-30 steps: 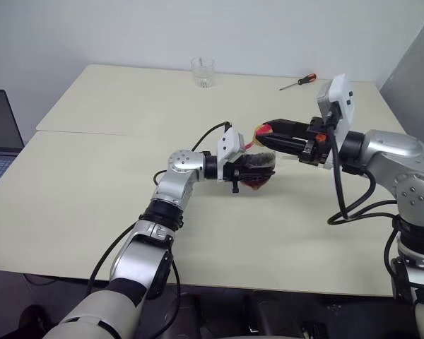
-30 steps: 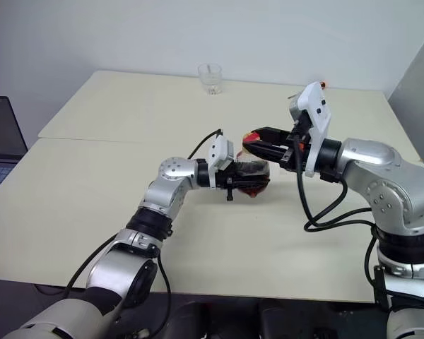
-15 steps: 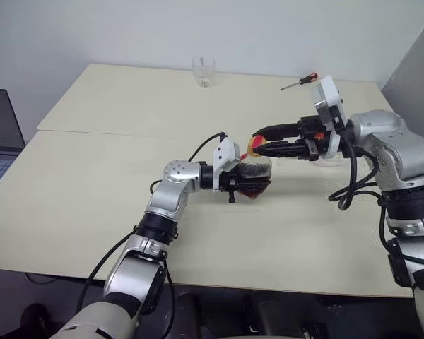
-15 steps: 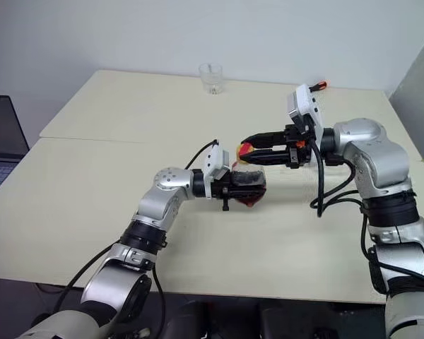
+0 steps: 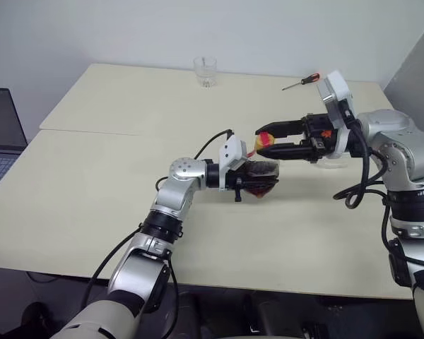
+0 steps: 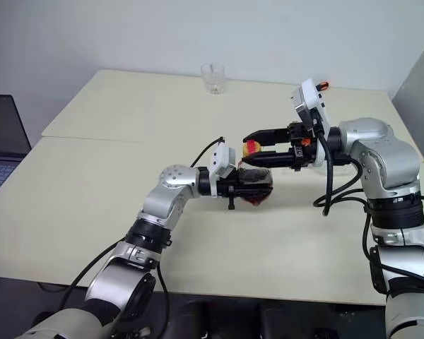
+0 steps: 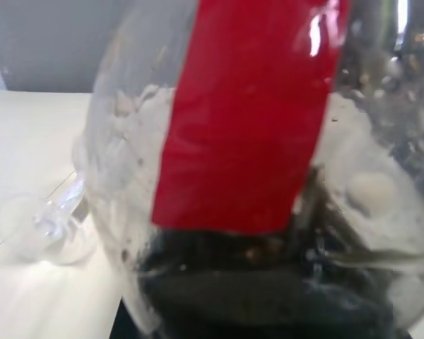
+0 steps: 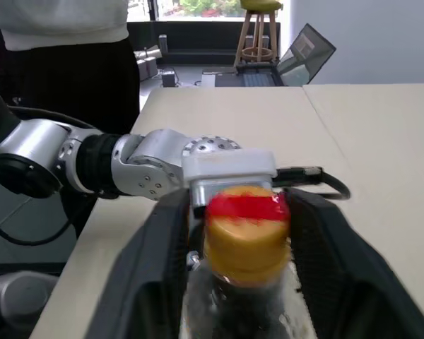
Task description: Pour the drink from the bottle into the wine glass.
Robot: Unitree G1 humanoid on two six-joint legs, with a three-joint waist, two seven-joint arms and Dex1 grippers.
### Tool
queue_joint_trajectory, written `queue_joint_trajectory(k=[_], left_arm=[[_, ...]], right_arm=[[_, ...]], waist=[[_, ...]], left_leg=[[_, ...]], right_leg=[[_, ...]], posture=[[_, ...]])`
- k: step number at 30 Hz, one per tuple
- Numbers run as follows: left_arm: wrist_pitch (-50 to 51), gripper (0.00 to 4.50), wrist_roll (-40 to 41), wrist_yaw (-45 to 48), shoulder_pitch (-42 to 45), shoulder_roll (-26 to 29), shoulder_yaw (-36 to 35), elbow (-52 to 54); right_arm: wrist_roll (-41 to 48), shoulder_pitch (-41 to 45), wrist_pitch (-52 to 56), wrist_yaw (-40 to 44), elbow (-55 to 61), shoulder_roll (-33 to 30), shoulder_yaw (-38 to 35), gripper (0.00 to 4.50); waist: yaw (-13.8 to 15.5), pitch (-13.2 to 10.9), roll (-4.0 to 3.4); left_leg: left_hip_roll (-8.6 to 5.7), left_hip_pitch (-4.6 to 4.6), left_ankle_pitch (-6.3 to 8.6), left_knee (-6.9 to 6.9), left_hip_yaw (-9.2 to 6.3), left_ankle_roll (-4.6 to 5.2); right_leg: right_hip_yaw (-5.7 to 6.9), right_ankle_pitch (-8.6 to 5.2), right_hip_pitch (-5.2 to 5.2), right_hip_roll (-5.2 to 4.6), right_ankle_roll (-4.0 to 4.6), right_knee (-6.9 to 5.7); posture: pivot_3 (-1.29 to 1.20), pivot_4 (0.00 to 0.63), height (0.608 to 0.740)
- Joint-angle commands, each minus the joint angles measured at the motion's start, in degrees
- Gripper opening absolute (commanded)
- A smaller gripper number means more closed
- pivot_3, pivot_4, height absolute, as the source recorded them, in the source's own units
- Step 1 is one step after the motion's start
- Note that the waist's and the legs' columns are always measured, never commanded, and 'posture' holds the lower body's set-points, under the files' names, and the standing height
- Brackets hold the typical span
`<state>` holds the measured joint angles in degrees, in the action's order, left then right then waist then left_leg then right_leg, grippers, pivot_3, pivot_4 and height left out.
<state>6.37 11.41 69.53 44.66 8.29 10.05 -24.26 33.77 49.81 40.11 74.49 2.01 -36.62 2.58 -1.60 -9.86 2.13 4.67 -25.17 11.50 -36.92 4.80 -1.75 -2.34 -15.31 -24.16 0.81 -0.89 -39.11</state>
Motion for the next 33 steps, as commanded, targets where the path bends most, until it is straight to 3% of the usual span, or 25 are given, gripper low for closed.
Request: queue_joint_trajectory(k=[1, 3, 4, 10, 16, 21, 25, 27, 33], left_arm=[[-1.43, 1.13, 1.22, -0.36, 2.67, -0.38, -0.42, 0.24], [-1.83, 1.13, 1.34, -0.33, 2.82, -0.58, -0.28, -0.16], [-2.00, 1.13, 1.36, -0.42, 2.93, -0.72, -0.21, -0.41], [-3.78, 1.13, 1.02, -1.55, 3.03, -1.45, -0.44, -1.75], [-4.67, 1.10, 0.60, -5.26, 2.68, -1.02, -1.93, -3.03], [-6.07, 1.09, 0.39, -6.01, 2.86, -1.56, -1.47, -4.38], [-7.29, 1.09, -0.11, -6.09, 3.88, -2.58, -0.90, -6.94], [-7.62, 1.09, -0.15, -5.61, 4.23, -2.92, -0.60, -7.94], [-8.91, 1.09, -1.01, -4.95, 5.18, -2.59, -0.42, -10.37]], right_arm=[[3.92, -1.07, 3.26, -1.90, 6.12, -1.22, -2.55, 3.67], [4.55, -2.05, 4.02, -3.78, 7.81, -1.77, -3.91, 4.43], [4.88, -2.66, 4.53, -5.32, 8.77, -2.19, -5.12, 4.50], [6.53, -7.26, 8.27, -15.18, 15.77, -5.59, -11.78, 4.50], [13.26, -9.20, 23.68, -39.78, 32.29, -3.70, -21.95, 4.50], [19.53, -12.90, 35.49, -62.54, 43.10, 7.28, -29.48, 4.50], [17.58, -10.10, 44.37, -78.17, 50.92, 18.40, -27.24, 4.50], [14.27, -6.03, 49.69, -83.70, 52.66, 23.48, -25.67, 4.50], [11.24, -5.29, 52.39, -93.71, 54.18, 28.25, -19.84, 4.50]], waist=[[-0.01, 0.00, 0.00], [-0.05, 0.00, 0.00], [-0.09, 0.00, 0.00], [-0.01, 0.00, 0.00], [-0.11, 0.00, 0.00], [-0.10, 0.01, -0.02], [-0.20, 0.03, -0.06], [-0.39, 0.04, -0.08], [-0.21, 0.06, -0.09]], left_leg=[[0.00, 0.00, 0.00, 0.00, -0.01, 0.00], [0.00, 0.01, 0.00, 0.00, -0.01, 0.00], [-0.01, 0.01, 0.00, 0.00, -0.01, 0.00], [-0.02, 0.02, 0.00, 0.00, -0.01, 0.00], [0.00, 0.04, 0.00, 0.04, -0.07, 0.00], [0.02, 0.11, -0.01, 0.05, -0.09, -0.01], [0.00, 0.11, -0.01, 0.02, -0.08, -0.01], [-0.01, 0.11, -0.01, 0.01, -0.09, 0.00], [0.01, 0.06, -0.01, 0.07, -0.07, 0.00]], right_leg=[[0.00, 0.00, 0.00, 0.00, 0.00, 0.00], [0.00, 0.00, 0.00, 0.01, 0.00, -0.01], [0.00, 0.00, 0.01, 0.01, 0.00, -0.01], [-0.01, 0.00, 0.03, -0.01, -0.01, 0.03], [-0.06, 0.00, 0.02, -0.01, -0.01, 0.00], [-0.10, 0.00, 0.05, -0.02, -0.01, -0.06], [-0.13, -0.09, 0.06, -0.06, -0.17, -0.10], [-0.17, -0.12, 0.00, -0.05, -0.21, -0.14], [-0.09, -0.02, -0.01, -0.02, 0.01, -0.07]], posture=[[0.00, 0.150, 0.740], [0.00, 0.150, 0.740], [0.00, 0.150, 0.740], [0.00, 0.150, 0.740], [0.00, 0.150, 0.740], [0.00, 0.150, 0.740], [0.00, 0.150, 0.740], [0.00, 0.150, 0.740], [0.00, 0.150, 0.740]])
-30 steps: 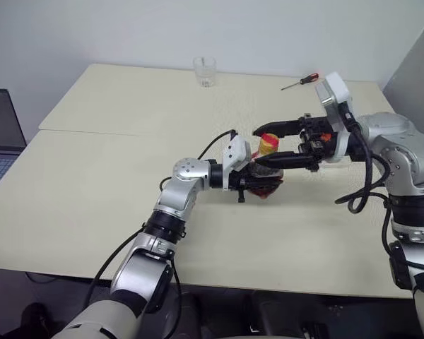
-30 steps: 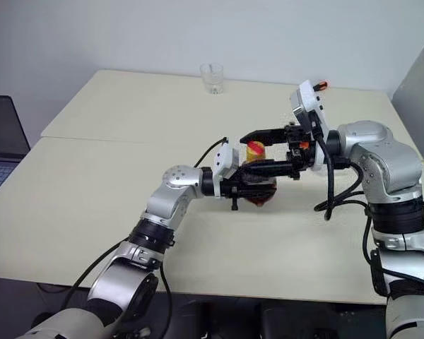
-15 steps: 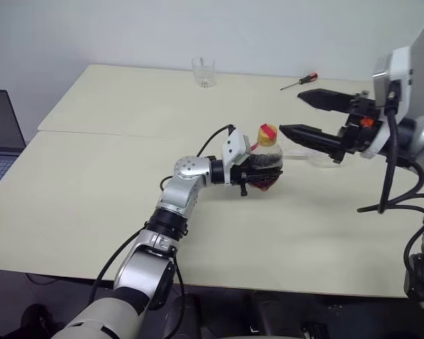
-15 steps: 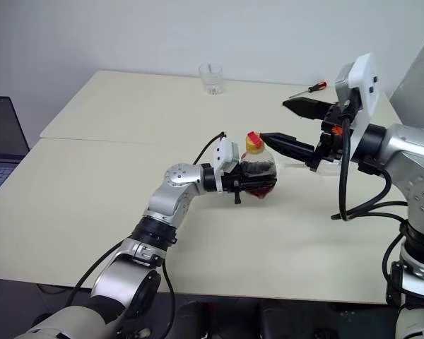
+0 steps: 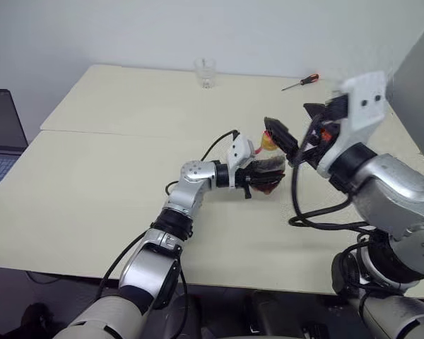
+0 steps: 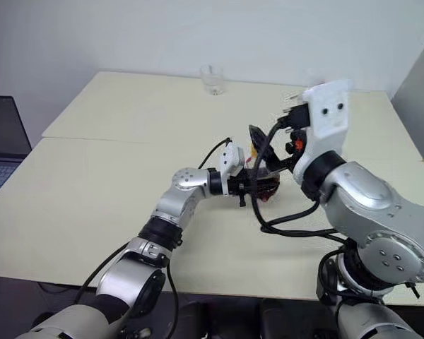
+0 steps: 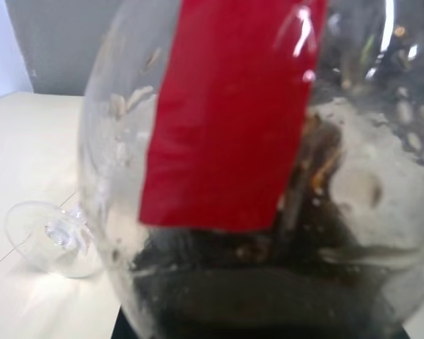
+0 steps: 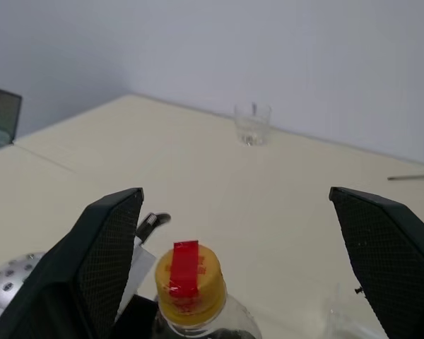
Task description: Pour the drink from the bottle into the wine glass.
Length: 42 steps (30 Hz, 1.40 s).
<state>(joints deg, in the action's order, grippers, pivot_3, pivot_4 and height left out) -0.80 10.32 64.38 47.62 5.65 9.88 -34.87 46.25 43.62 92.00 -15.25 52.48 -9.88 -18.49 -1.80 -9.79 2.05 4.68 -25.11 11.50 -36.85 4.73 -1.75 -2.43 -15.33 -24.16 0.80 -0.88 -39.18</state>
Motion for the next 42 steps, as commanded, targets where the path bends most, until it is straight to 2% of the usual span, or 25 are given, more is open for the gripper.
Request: queue_joint_trajectory(k=[1, 7, 18, 31, 34, 42], left_arm=[[-1.34, 1.09, 0.10, 0.12, 2.43, 0.17, -0.42, -0.15], [-1.82, 1.08, -0.76, -0.43, 3.09, 1.48, -0.65, -1.72], [-2.57, 1.08, -1.25, -1.49, 4.76, 1.00, -1.00, -4.89], [-2.97, 1.08, -1.48, -0.90, 4.73, 0.39, -0.53, -4.83], [-2.80, 1.08, -1.49, -0.78, 4.46, 0.35, -0.41, -4.39], [-2.64, 1.08, -1.80, -1.02, 3.79, 0.51, -0.26, -3.57]], right_arm=[[-1.05, 0.80, 0.50, -5.06, 3.75, 2.72, 2.23, 4.50], [-0.84, -1.54, 0.50, -11.65, 4.33, 7.94, 5.01, 4.50], [0.70, -4.58, 0.50, -16.31, 3.37, 12.41, 6.38, 4.50], [-0.15, -5.18, 0.50, -16.08, 1.68, 11.24, 7.75, 4.50], [-0.73, -5.10, 0.50, -15.88, 1.11, 11.15, 7.66, 3.93], [-3.00, -4.10, 0.50, -15.98, -0.34, 12.06, 7.90, 1.23]], waist=[[-0.01, 0.01, -0.01], [-0.06, 0.00, -0.01], [-0.07, 0.01, -0.01], [-0.08, 0.01, -0.01], [-0.08, 0.01, -0.01], [-0.17, 0.01, -0.01]], left_leg=[[0.00, -0.02, 0.00, 0.00, -0.01, 0.00], [0.01, -0.05, 0.00, 0.01, -0.03, 0.00], [0.01, -0.09, 0.00, -0.01, -0.04, 0.01], [0.01, -0.12, 0.00, 0.00, -0.05, 0.01], [0.01, -0.12, 0.00, 0.00, -0.05, 0.01], [0.01, -0.12, 0.00, 0.00, -0.05, 0.01]], right_leg=[[-0.02, 0.00, -0.02, 0.00, 0.00, 0.02], [0.04, 0.00, 0.00, 0.00, -0.01, 0.08], [0.07, -0.09, 0.00, 0.00, -0.17, 0.10], [0.09, -0.11, -0.02, 0.00, -0.20, 0.10], [0.09, -0.11, -0.02, 0.00, -0.20, 0.10], [0.09, -0.12, -0.02, 0.01, -0.21, 0.10]], posture=[[0.00, 0.150, 0.740], [0.00, 0.150, 0.740], [0.00, 0.150, 0.740], [0.00, 0.150, 0.740], [0.00, 0.150, 0.740], [0.00, 0.150, 0.740]])
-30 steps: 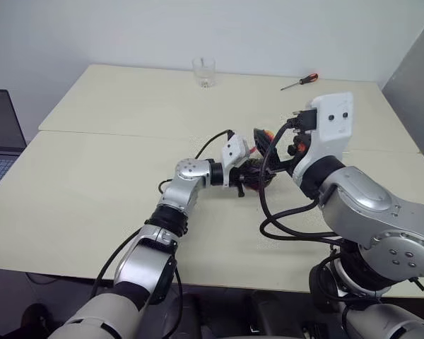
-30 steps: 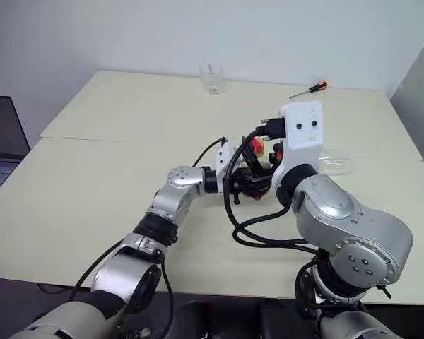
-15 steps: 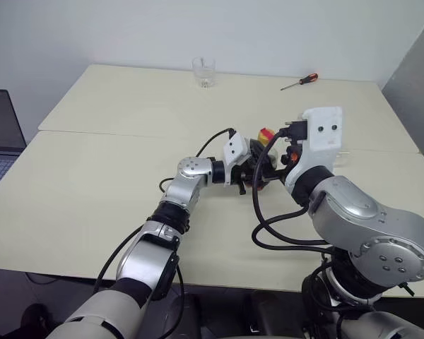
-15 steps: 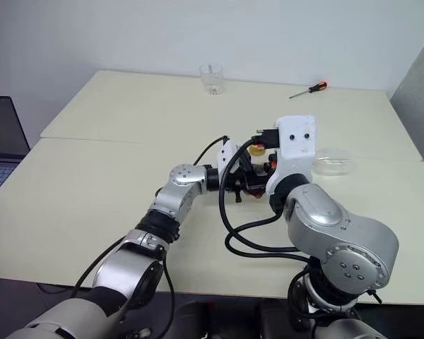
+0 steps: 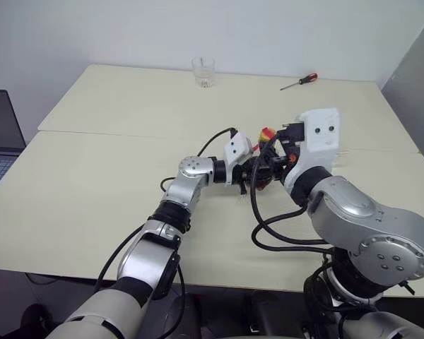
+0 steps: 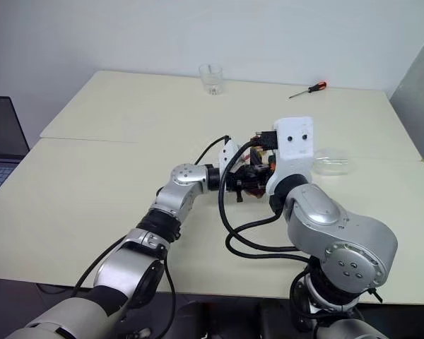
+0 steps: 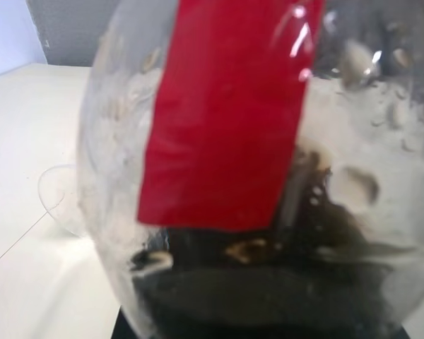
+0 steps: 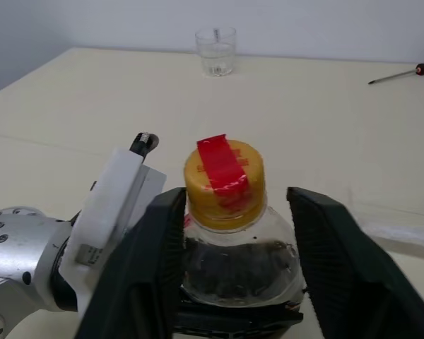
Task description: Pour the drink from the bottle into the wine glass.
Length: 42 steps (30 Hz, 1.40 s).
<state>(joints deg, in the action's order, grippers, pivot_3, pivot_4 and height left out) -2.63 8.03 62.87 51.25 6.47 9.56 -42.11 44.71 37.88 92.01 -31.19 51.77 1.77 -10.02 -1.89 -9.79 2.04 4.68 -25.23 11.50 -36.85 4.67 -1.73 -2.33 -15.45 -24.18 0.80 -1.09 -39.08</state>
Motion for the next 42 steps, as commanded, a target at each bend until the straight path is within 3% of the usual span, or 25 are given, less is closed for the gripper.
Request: queue_joint_trajectory(k=[1, 4, 11, 18, 21, 27, 33, 42], left_arm=[[-0.76, 1.07, 0.45, 0.44, 0.05, -0.30, 0.09, 3.84], [-0.68, 1.06, 0.35, 0.30, -0.08, -0.25, 0.04, 4.07], [-0.31, 1.05, 0.24, 0.40, -0.53, -0.13, 0.08, 4.94], [-0.58, 1.05, 0.14, 0.71, -0.06, 0.31, -0.20, 4.07], [-0.90, 1.05, -0.01, 0.79, 0.06, 0.52, -0.22, 3.55], [-1.13, 1.05, -0.10, 1.03, 0.16, 0.41, -0.10, 2.94], [-1.60, 1.05, -0.45, 1.43, 0.36, 0.18, 0.21, 2.13], [-1.63, 1.05, -0.75, 1.74, 0.55, 0.27, 0.09, 2.15]], right_arm=[[-1.66, 1.71, 0.49, 0.06, 0.29, 0.52, -0.47, 0.98], [-2.19, 2.07, 0.49, 0.50, 0.01, 0.73, -0.32, 0.05], [-3.54, 2.50, 0.49, 1.91, -0.29, 0.46, 0.12, 0.00], [-0.81, -0.10, 0.49, 3.41, 1.93, -4.84, -0.78, 0.00], [0.88, -1.31, 0.49, 3.95, 3.37, -6.81, -2.37, 0.56], [5.43, -3.49, 0.49, 5.11, 4.56, -12.14, -6.66, 2.58], [10.81, -1.23, 0.49, 3.81, 3.67, -12.28, -7.84, 4.49], [15.13, 4.10, 0.49, -1.00, -0.08, -8.41, -7.53, 4.50]], waist=[[-0.10, 0.00, 0.00], [-0.04, 0.00, 0.00], [-0.03, 0.00, 0.00], [-0.03, 0.00, 0.00], [-0.02, 0.00, 0.00], [-0.01, 0.00, 0.00], [-0.11, 0.00, 0.00], [-0.02, 0.00, 0.00]], left_leg=[[0.01, 0.00, 0.00, 0.00, 0.00, 0.00], [0.00, -0.01, 0.00, 0.01, -0.01, 0.00], [0.00, -0.03, 0.00, 0.00, 0.00, 0.00], [-0.01, -0.03, 0.00, 0.00, 0.00, 0.00], [-0.01, -0.03, 0.00, 0.01, 0.00, 0.00], [-0.01, -0.03, 0.00, 0.01, 0.00, 0.00], [0.01, -0.02, 0.00, 0.03, -0.02, 0.00], [-0.01, -0.03, 0.00, 0.02, -0.03, 0.01]], right_leg=[[-0.01, 0.00, -0.01, 0.00, 0.00, 0.00], [0.01, 0.00, 0.00, 0.00, 0.00, 0.00], [0.01, 0.00, -0.01, -0.01, 0.00, 0.02], [0.00, 0.00, 0.00, -0.02, 0.00, 0.04], [0.00, 0.00, -0.01, -0.02, 0.00, 0.04], [0.01, -0.01, 0.01, -0.02, -0.02, 0.04], [0.00, -0.02, 0.00, 0.02, -0.04, 0.02], [-0.01, -0.02, 0.01, -0.02, -0.04, 0.05]], posture=[[0.00, 0.150, 0.740], [0.00, 0.150, 0.740], [0.00, 0.150, 0.740], [0.00, 0.150, 0.740], [0.00, 0.150, 0.740], [0.00, 0.150, 0.740], [0.00, 0.150, 0.740], [0.00, 0.150, 0.740]])
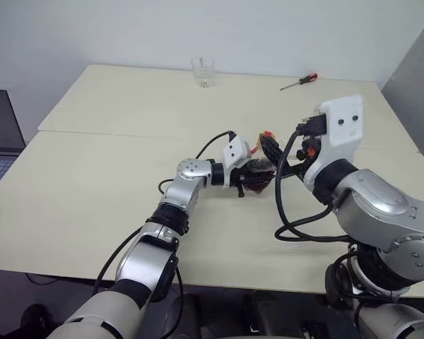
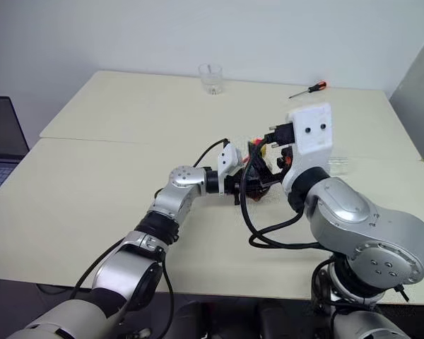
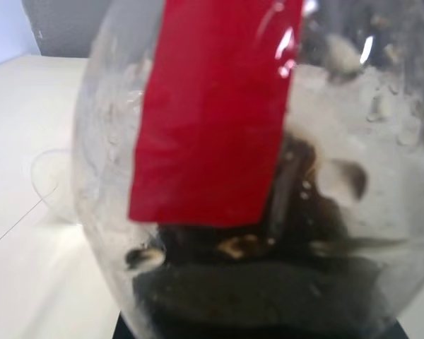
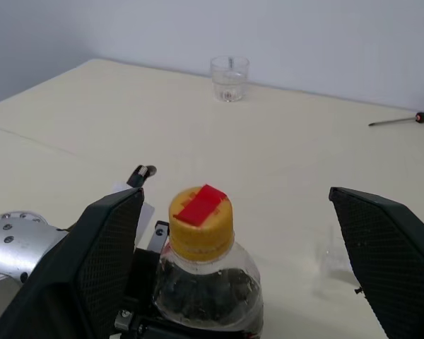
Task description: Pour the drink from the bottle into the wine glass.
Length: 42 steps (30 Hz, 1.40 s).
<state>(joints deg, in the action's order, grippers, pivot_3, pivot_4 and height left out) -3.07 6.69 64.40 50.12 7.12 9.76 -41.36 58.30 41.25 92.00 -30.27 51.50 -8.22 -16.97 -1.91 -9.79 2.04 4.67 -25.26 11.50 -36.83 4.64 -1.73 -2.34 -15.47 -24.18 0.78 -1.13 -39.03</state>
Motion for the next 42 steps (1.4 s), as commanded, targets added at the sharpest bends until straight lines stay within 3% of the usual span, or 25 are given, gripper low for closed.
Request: queue_joint_trajectory(k=[1, 14, 20, 35, 38, 42], left_arm=[[-1.12, 1.05, 0.57, 0.20, 1.68, -0.37, -0.18, 1.51], [-1.01, 1.05, 0.55, 0.05, 1.74, -0.36, -0.36, 1.68], [-1.14, 1.05, 0.55, -0.19, 1.83, -0.50, -0.43, 1.61], [-1.07, 1.05, 0.61, -0.59, 1.66, -0.35, -0.59, 2.14], [-0.72, 1.05, 0.74, -0.48, 1.42, -0.20, -0.57, 2.84], [-0.49, 1.05, 0.79, -0.45, 1.23, -0.04, -0.56, 3.28]], right_arm=[[2.11, 0.54, 0.50, -2.43, 0.03, 2.38, -0.43, 4.50], [7.07, -1.42, 0.50, -10.06, -2.40, 6.25, -0.42, 4.50], [5.46, -0.69, 0.50, -12.59, -3.87, 8.41, -0.05, 4.50], [2.88, 0.79, 0.50, -12.08, -5.81, 10.39, 0.07, 4.50], [2.09, 1.00, 0.50, -11.65, -6.07, 10.90, 0.44, 3.90], [1.07, 0.98, 0.50, -11.13, -5.93, 11.38, 0.48, 2.49]], waist=[[0.01, 0.00, 0.00], [0.00, 0.00, 0.00], [-0.01, 0.00, 0.00], [-0.02, 0.00, 0.00], [-0.02, 0.00, 0.00], [-0.02, 0.00, 0.00]], left_leg=[[0.00, 0.00, 0.00, 0.00, 0.00, 0.00], [0.01, -0.06, 0.00, 0.00, 0.00, 0.00], [0.02, -0.06, 0.00, 0.01, 0.00, 0.00], [0.02, -0.08, 0.00, 0.02, -0.01, 0.01], [0.02, -0.08, 0.00, 0.01, -0.01, 0.00], [0.02, -0.09, 0.00, 0.01, -0.01, 0.00]], right_leg=[[0.01, 0.00, 0.00, 0.00, 0.00, 0.01], [0.01, 0.00, -0.02, 0.00, 0.01, 0.00], [0.01, 0.00, -0.02, 0.01, 0.01, 0.00], [0.02, 0.00, -0.04, 0.02, 0.01, 0.01], [0.02, 0.00, -0.04, 0.01, 0.01, 0.01], [0.02, 0.00, -0.04, 0.01, 0.01, 0.02]], posture=[[0.00, 0.150, 0.740], [0.00, 0.150, 0.740], [0.00, 0.150, 0.740], [0.00, 0.150, 0.740], [0.00, 0.150, 0.740], [0.00, 0.150, 0.740]])
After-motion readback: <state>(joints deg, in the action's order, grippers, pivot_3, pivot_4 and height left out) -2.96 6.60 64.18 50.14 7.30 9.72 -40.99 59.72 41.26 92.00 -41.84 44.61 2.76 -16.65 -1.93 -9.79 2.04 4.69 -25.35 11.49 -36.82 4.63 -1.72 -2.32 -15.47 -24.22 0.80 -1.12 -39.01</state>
